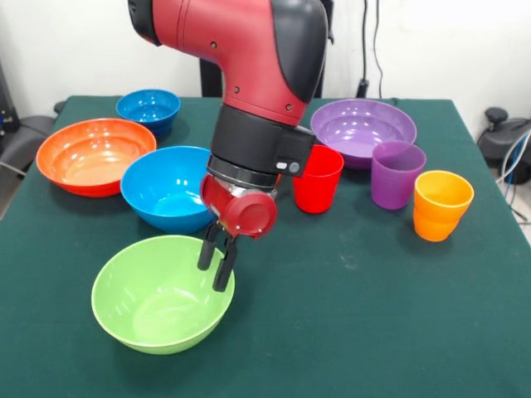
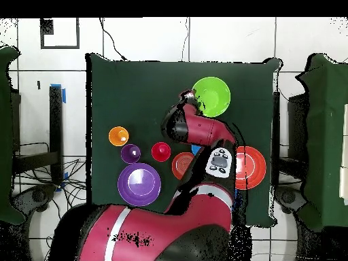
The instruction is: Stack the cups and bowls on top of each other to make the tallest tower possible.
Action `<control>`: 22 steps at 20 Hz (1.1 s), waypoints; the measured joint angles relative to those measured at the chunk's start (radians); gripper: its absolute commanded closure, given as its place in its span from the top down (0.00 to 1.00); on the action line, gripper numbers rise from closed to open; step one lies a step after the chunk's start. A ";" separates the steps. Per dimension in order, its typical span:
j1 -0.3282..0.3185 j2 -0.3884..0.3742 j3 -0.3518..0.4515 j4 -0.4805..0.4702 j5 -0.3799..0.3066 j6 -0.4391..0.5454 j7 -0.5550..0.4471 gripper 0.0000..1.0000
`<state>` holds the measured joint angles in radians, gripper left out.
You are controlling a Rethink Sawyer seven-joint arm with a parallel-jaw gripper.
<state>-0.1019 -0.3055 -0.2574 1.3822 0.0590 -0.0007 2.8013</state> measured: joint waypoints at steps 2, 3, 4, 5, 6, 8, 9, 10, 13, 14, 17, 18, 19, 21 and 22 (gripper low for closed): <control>0.000 0.004 0.000 0.002 0.000 0.000 0.000 1.00; 0.000 0.005 0.000 0.002 0.000 0.000 0.000 1.00; 0.000 0.004 0.000 0.003 0.000 0.000 0.000 1.00; -0.001 0.004 0.000 0.004 0.000 0.000 0.000 1.00; -0.001 0.003 0.000 0.005 0.000 0.000 0.000 1.00; -0.006 -0.002 0.002 0.006 0.000 0.004 0.000 1.00; -0.008 -0.004 0.003 0.007 0.000 0.007 0.000 1.00; -0.012 -0.007 0.004 0.007 0.000 0.014 0.000 1.00; -0.026 -0.015 0.008 0.008 0.000 0.040 0.000 1.00; -0.031 -0.019 0.010 0.010 0.000 0.048 0.000 1.00; -0.044 -0.035 0.014 0.021 0.000 0.068 0.000 1.00; -0.049 -0.042 0.016 0.028 -0.001 0.072 0.000 1.00; -0.054 -0.050 0.017 0.034 -0.003 0.076 0.000 1.00; -0.066 -0.069 0.024 0.052 -0.009 0.085 0.000 1.00; -0.073 -0.079 0.027 0.062 -0.013 0.090 0.000 1.00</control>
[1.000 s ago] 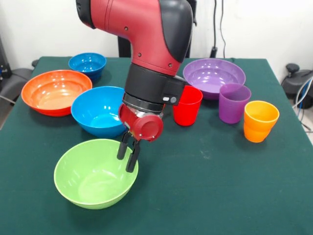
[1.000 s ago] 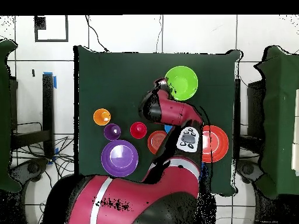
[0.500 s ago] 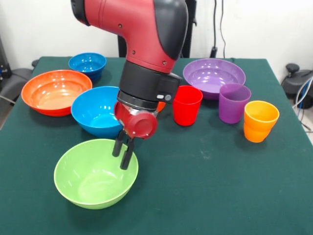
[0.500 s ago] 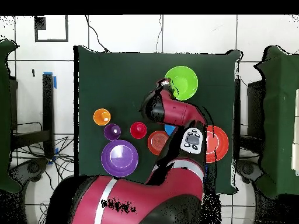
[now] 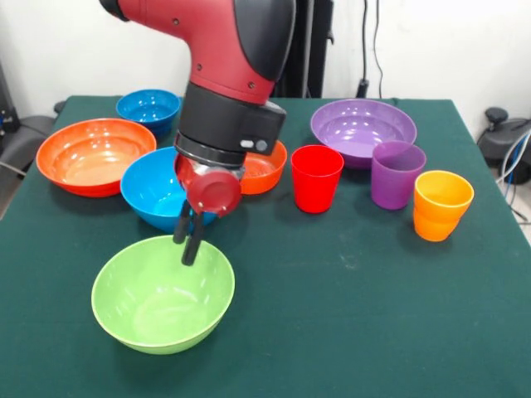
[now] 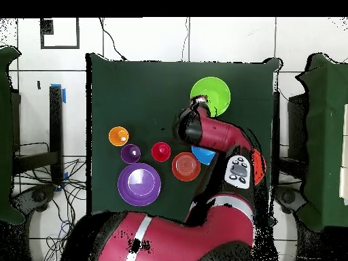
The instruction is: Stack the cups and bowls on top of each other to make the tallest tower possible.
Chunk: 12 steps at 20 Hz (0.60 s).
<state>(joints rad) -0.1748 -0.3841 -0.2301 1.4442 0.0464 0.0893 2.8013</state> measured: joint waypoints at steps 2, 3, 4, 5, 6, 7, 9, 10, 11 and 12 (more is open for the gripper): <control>-0.011 -0.016 0.005 0.017 -0.003 0.011 0.000 1.00; -0.016 -0.026 0.007 0.028 -0.003 0.017 0.000 1.00; -0.022 -0.035 0.009 0.039 -0.003 0.024 0.000 1.00; -0.026 -0.042 0.011 0.049 -0.004 0.028 0.000 1.00; -0.036 -0.057 0.016 0.072 -0.004 0.032 0.000 1.00; -0.040 -0.063 0.019 0.082 -0.004 0.033 0.000 1.00; -0.046 -0.071 0.025 0.098 -0.004 0.033 0.000 1.00; -0.053 -0.077 0.033 0.111 -0.004 0.033 0.000 1.00; -0.059 -0.083 0.040 0.124 -0.004 0.033 0.000 1.00; -0.068 -0.090 0.052 0.141 -0.001 0.033 0.000 1.00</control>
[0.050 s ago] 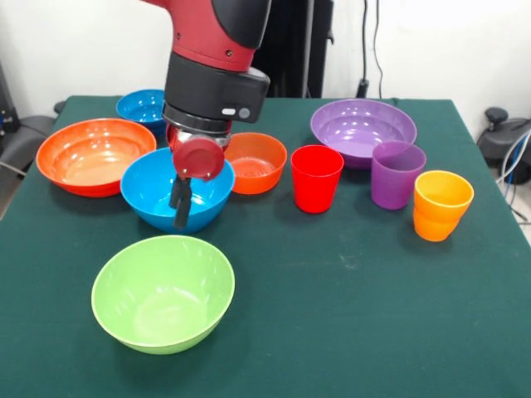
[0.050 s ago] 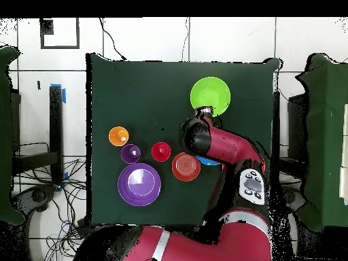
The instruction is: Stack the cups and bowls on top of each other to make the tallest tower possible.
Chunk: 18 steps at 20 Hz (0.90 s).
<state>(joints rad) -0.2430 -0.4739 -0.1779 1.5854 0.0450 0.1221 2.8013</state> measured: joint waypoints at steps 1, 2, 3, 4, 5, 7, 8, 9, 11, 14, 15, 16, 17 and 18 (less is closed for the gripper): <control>-0.009 -0.006 0.012 0.017 0.002 0.000 0.000 1.00; -0.015 -0.009 0.021 0.029 0.005 0.000 0.000 1.00; -0.018 -0.009 0.026 0.038 0.008 0.000 0.000 1.00; -0.022 -0.010 0.031 0.047 0.011 0.000 0.000 1.00; -0.024 -0.010 0.035 0.054 0.013 0.000 0.000 1.00; -0.025 -0.009 0.040 0.064 0.014 0.000 0.000 1.00; -0.025 -0.009 0.044 0.069 0.015 0.000 0.000 1.00; -0.025 -0.010 0.046 0.072 0.015 0.000 0.000 1.00; -0.023 -0.009 0.053 0.083 0.016 0.000 0.000 1.00; -0.019 -0.009 0.056 0.087 0.019 0.002 0.000 1.00; -0.016 -0.009 0.057 0.087 0.023 0.003 0.000 1.00; -0.014 -0.008 0.057 0.087 0.027 0.003 0.000 1.00; -0.013 -0.008 0.057 0.087 0.029 0.003 0.000 1.00; -0.012 -0.007 0.057 0.087 0.035 0.003 0.000 1.00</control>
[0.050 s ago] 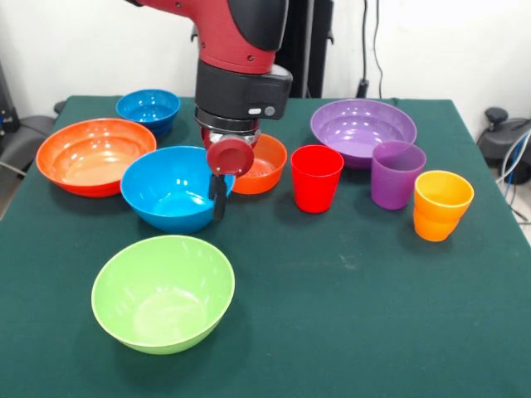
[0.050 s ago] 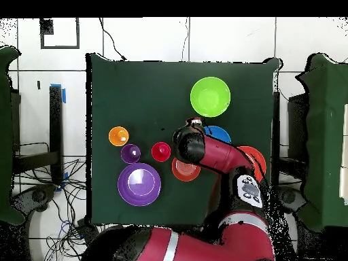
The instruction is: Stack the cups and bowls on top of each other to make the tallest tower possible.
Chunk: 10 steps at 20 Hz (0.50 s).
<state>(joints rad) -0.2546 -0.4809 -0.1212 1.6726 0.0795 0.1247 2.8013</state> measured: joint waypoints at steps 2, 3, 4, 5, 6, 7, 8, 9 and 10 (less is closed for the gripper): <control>0.003 0.001 0.000 0.001 0.013 0.000 0.000 1.00; 0.004 0.002 0.000 0.001 0.021 0.000 0.000 1.00; 0.006 0.002 0.000 0.001 0.028 0.000 0.000 1.00; 0.007 0.002 0.000 0.002 0.032 0.000 0.000 1.00; 0.007 0.002 0.000 0.002 0.035 0.000 0.000 1.00; 0.008 0.003 0.000 0.003 0.039 0.000 0.000 1.00; 0.009 0.003 0.000 0.003 0.042 0.000 0.000 1.00; 0.009 0.003 0.001 0.004 0.043 0.000 0.000 1.00; 0.010 0.003 0.001 0.005 0.044 0.000 0.000 1.00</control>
<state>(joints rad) -0.2448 -0.4778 -0.1203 1.6772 0.1237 0.1247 2.8013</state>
